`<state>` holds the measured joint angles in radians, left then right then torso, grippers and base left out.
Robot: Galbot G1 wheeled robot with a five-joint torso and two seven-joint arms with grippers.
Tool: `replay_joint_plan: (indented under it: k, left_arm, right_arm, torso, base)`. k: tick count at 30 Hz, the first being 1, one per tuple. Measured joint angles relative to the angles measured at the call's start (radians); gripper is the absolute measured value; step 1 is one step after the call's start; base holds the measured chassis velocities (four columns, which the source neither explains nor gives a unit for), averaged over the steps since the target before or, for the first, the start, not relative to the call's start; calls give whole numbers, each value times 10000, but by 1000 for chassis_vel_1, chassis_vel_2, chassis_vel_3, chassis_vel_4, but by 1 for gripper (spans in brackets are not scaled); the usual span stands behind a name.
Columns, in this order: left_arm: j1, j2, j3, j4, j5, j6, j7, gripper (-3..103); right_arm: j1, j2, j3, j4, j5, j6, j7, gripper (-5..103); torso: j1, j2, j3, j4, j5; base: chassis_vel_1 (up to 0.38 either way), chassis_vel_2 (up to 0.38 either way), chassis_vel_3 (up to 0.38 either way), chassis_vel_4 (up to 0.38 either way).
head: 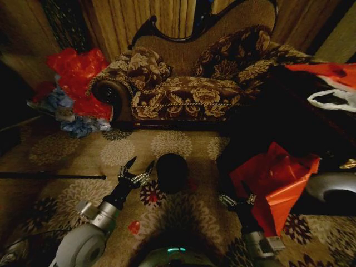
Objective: Place a garbage bag over the trash bin.
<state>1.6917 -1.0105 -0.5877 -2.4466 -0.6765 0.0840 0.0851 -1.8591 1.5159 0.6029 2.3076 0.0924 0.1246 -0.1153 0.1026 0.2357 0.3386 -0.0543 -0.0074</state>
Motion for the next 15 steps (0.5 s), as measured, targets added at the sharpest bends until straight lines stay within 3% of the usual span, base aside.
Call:
replay_joint_plan:
  k: [3, 12, 15]
  left_arm:
    - [-501, 789, 436, 122, -253, 41, -68, 93]
    - [-936, 1193, 795, 202, -779, 216, -192, 93]
    - [-1352, 1592, 1126, 181, -1484, 382, -354, 93]
  right_arm:
    - [72, 54, -12, -225, 14, 147, 82, 100]
    - [129, 169, -32, -384, 43, 218, 124, 100]
    - [124, 169, -55, -566, -89, 318, 60, 100]
  torso:
    - [0, 0, 0, -3, -1]
    - [0, 0, 0, 1, -1]
    - [0, 0, 0, 3, -2]
  base:
    - [0, 0, 0, 0]
    - [0, 0, 0, 0]
    - [0, 0, 0, 0]
